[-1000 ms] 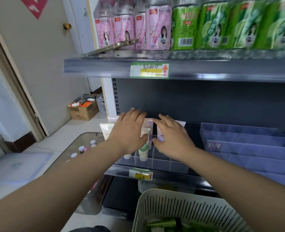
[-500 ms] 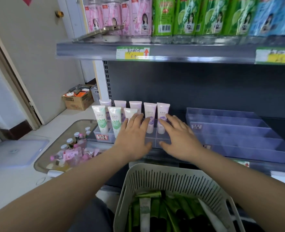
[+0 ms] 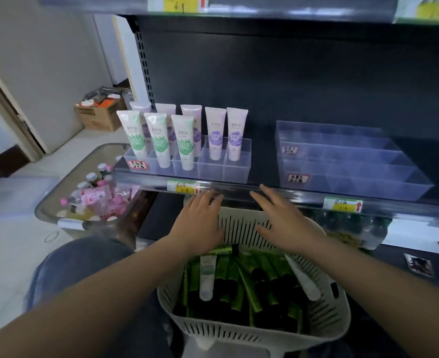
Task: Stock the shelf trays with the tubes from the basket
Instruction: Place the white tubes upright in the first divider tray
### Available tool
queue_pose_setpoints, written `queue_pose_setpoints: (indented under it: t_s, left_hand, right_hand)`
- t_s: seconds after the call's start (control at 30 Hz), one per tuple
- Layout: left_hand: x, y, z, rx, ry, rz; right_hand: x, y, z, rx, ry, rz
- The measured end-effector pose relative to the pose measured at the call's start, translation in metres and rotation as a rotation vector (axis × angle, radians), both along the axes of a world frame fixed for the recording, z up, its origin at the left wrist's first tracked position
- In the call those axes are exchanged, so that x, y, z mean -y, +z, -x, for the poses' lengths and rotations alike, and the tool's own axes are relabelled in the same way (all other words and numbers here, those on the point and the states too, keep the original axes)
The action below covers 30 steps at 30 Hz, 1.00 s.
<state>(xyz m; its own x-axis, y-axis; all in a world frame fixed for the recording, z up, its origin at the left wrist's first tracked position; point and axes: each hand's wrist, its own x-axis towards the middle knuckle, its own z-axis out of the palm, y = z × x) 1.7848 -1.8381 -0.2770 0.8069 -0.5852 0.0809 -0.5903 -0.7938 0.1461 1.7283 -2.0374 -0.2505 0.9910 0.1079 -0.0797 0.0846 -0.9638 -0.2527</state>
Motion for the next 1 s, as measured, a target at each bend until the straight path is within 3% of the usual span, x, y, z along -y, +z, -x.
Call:
queue_pose_setpoints:
  t_s: [0.43,0.67,1.0]
  left_hand:
    - [0.010,-0.070,-0.014,-0.245,0.063,-0.057]
    - [0.017,-0.101,-0.032,-0.495,0.174,-0.114]
    - [0.027,-0.145,-0.050,-0.679,0.326,-0.073]
  right_hand:
    - [0.049,-0.085,-0.001,-0.269,-0.110,-0.022]
    - [0.072,-0.128,-0.009,-0.481,-0.209,-0.074]
    - [0.090,-0.170,-0.037,-0.541,-0.301,-0.038]
